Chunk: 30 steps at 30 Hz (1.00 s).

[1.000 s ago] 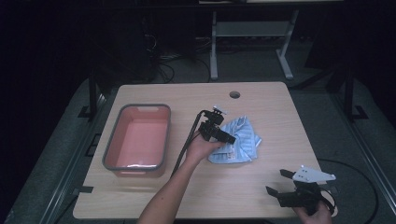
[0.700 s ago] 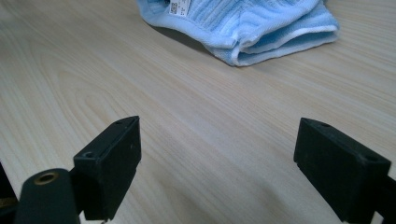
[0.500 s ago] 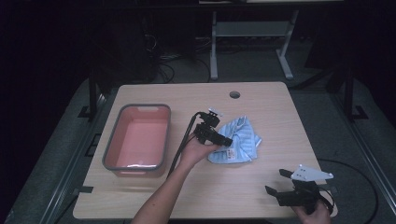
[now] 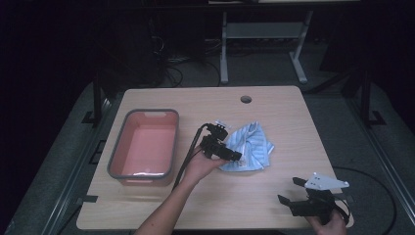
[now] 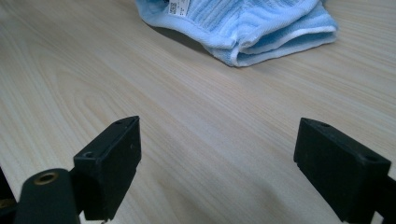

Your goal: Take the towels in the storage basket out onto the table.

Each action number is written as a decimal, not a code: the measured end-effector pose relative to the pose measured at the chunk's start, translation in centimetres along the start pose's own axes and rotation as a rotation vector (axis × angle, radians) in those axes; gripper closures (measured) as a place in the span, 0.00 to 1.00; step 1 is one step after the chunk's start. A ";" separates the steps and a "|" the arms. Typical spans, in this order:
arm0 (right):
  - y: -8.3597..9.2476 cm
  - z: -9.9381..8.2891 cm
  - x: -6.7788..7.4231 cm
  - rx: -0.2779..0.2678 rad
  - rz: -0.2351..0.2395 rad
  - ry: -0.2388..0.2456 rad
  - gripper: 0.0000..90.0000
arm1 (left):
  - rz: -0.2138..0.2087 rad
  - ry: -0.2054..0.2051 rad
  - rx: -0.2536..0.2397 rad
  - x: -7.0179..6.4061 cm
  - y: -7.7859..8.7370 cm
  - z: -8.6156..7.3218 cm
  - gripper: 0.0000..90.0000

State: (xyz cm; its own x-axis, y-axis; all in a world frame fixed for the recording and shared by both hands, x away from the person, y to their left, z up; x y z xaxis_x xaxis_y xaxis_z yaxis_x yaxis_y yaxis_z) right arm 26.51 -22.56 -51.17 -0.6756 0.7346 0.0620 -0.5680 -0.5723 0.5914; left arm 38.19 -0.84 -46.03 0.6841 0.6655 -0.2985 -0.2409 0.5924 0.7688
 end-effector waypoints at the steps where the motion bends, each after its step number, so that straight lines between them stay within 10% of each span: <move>1: 0.0 0.0 0.0 0.001 0.000 0.001 0.16 | -0.003 -0.001 0.001 0.0 0.0 -0.2 0.29; 30: -0.1 0.0 0.0 0.007 -0.015 0.014 0.16 | -0.036 -0.036 -0.019 -1.0 2.4 -4.7 0.28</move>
State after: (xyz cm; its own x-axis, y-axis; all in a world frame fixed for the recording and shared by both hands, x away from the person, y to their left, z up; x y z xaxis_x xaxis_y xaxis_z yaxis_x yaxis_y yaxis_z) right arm 26.55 -22.53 -51.19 -0.6735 0.7381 0.0414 -0.5753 -0.5584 0.5977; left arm 33.69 2.01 -46.58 0.7165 0.6273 -0.3051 -0.2287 0.6244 0.7469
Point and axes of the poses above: each handheld gripper's, and its own axes: y roughly backward along the jaws, z roughly out of its top, x roughly to its left, the point moved 8 cm from there along -y, roughly forward along the jaws, and after that the axes turned 2 degrees about y, right-handed, at the moved point
